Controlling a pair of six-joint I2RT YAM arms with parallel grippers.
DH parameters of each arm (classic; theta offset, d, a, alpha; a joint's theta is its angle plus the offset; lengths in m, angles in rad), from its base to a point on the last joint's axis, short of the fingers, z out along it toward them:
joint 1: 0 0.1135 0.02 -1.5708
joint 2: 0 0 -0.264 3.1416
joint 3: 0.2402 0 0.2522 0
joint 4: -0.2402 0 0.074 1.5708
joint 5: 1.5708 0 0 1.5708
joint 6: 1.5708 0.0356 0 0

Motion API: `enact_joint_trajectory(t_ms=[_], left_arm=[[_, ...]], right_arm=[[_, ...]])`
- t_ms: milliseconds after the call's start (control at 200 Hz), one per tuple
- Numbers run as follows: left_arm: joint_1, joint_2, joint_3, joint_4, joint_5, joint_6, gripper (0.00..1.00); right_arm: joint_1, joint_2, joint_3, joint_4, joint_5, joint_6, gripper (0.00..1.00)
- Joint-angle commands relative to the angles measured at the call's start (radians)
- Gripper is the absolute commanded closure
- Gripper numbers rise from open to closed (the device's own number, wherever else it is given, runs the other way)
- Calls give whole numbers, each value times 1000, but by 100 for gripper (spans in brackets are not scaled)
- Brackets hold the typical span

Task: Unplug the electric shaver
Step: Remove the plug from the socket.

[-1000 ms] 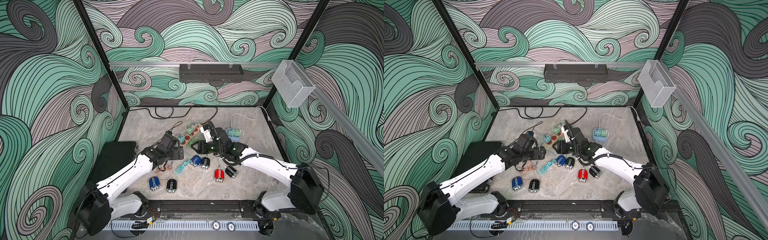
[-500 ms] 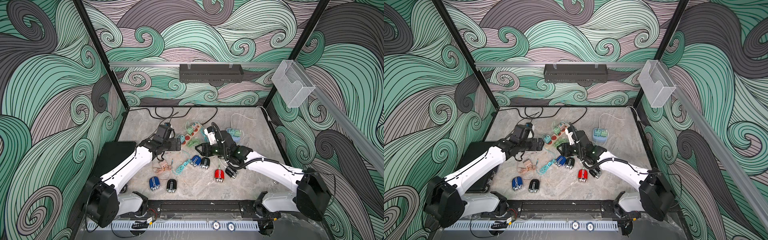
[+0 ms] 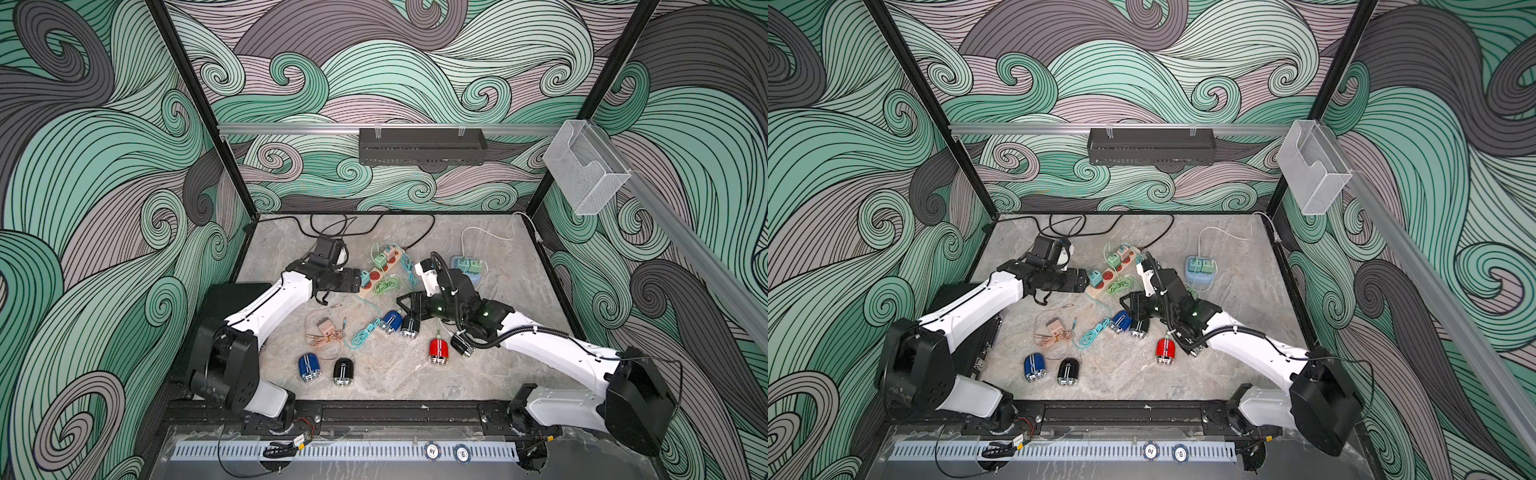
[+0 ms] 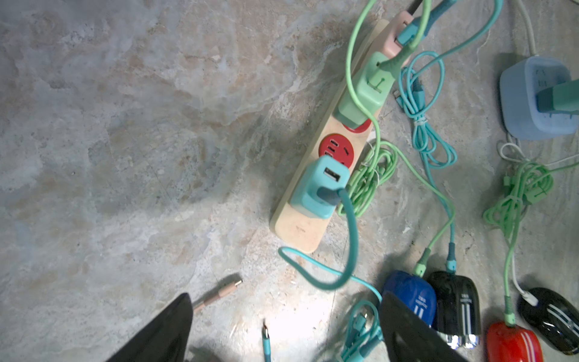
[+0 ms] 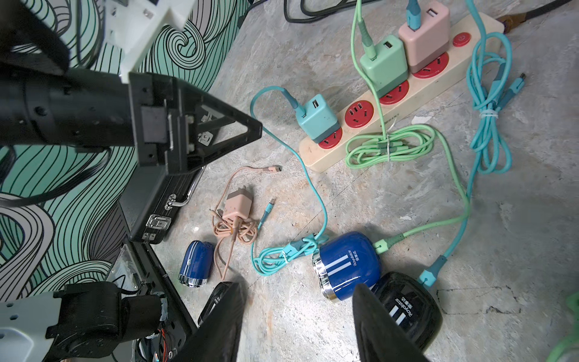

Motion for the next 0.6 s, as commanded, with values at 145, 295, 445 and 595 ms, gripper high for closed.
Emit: enact_joint_trajectory(t_ms=[145, 295, 445, 595], left_arm=[[31, 143, 129, -18, 178, 123, 21], [30, 202, 140, 34, 212, 173, 31], [22, 239, 139, 72, 202, 169, 39], [2, 274, 145, 110, 148, 179, 42]], right_arm=[[-4, -6, 4, -4, 17, -12, 45], [-5, -16, -8, -13, 25, -13, 45], [-6, -20, -14, -14, 24, -13, 45], [-7, 1, -22, 3, 21, -8, 46]])
